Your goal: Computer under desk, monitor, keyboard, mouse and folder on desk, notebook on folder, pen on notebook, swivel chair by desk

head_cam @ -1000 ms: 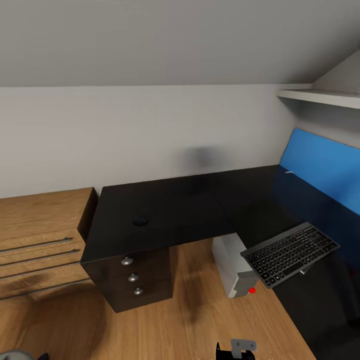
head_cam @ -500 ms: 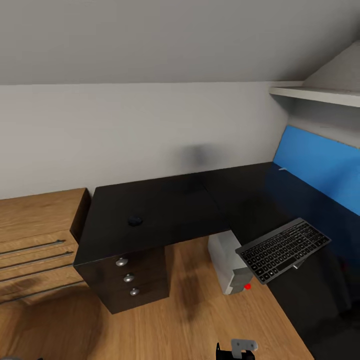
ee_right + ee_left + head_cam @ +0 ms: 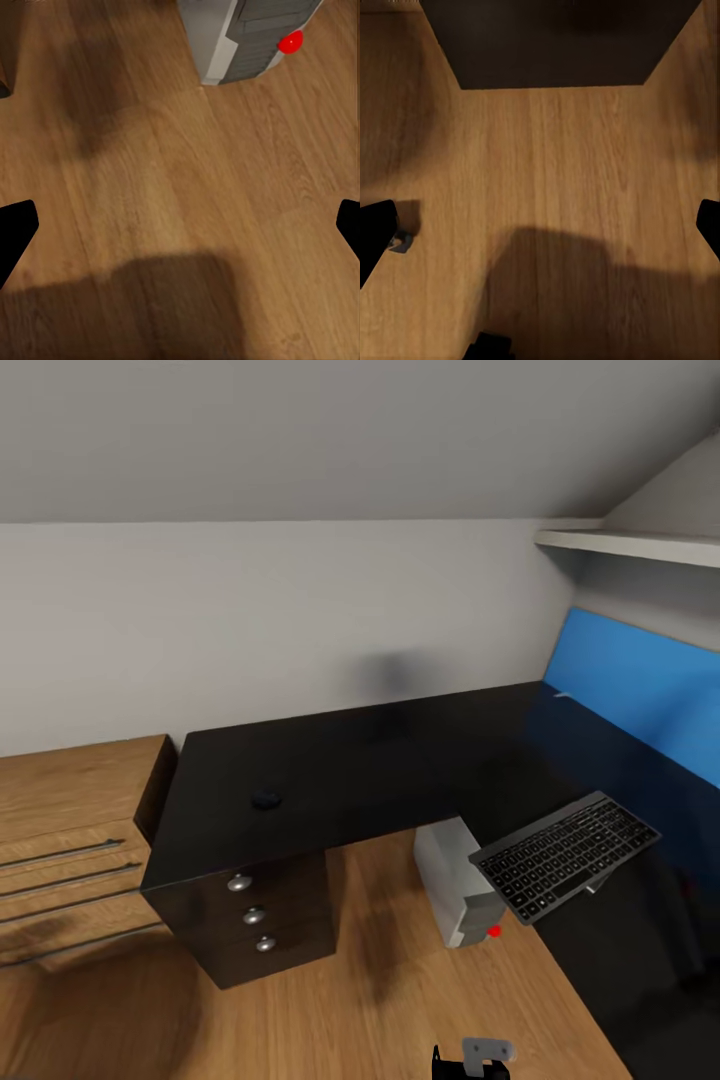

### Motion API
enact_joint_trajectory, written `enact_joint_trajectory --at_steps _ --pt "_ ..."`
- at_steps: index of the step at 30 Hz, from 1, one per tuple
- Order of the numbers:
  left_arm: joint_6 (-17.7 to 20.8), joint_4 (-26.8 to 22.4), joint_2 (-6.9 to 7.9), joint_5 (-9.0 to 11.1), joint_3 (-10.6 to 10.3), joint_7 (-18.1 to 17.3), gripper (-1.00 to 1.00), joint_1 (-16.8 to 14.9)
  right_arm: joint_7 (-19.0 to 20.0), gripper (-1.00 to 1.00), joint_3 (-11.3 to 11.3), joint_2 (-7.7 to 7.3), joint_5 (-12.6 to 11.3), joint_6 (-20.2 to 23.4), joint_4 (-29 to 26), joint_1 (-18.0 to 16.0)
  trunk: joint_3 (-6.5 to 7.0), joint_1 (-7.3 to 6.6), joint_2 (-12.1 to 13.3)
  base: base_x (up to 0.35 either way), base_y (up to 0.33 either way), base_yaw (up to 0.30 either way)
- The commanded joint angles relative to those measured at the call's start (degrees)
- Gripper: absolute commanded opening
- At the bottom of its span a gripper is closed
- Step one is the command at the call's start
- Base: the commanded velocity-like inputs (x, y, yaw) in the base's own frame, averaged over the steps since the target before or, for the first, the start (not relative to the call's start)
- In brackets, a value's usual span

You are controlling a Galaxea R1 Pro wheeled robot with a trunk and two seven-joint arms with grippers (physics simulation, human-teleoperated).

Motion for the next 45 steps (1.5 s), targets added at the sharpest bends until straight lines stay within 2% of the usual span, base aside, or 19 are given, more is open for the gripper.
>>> enact_joint_trajectory --at_steps 1,13,24,33,45 --pt "-0.18 0.02 -0.02 0.23 0.03 0.01 1.0 -0.02 -0.27 1.0 0.47 0.03 -0.26 -0.19 0.12 -0.06 0.01 0.0 -0.03 0.0 0.0 -0.138" --pt "-0.18 0.1 0.07 0.25 -0.02 -0.08 1.0 -0.02 -0.2 1.0 0.47 0.1 -0.26 -0.23 0.17 -0.06 0.47 0.0 -0.03 0.0 0.0 -0.182" --pt "-0.18 0.11 0.07 0.17 -0.03 -0.09 1.0 -0.02 -0.19 1.0 0.47 0.27 -0.26 -0.23 0.21 -0.06 0.56 0.0 -0.03 -0.105 0.074 -0.034" --pt "-0.18 0.11 0.06 0.16 -0.03 -0.09 1.0 -0.02 -0.18 1.0 0.47 0.29 -0.26 -0.43 0.21 -0.02 1.24 0.0 -0.03 -0.013 0.009 -0.02" --pt "-0.18 0.11 0.07 0.15 -0.03 -0.09 1.0 -0.02 -0.18 1.0 0.47 0.22 -0.26 -0.46 0.21 0.02 2.12 0.0 -0.03 -0.001 0.0 -0.177"
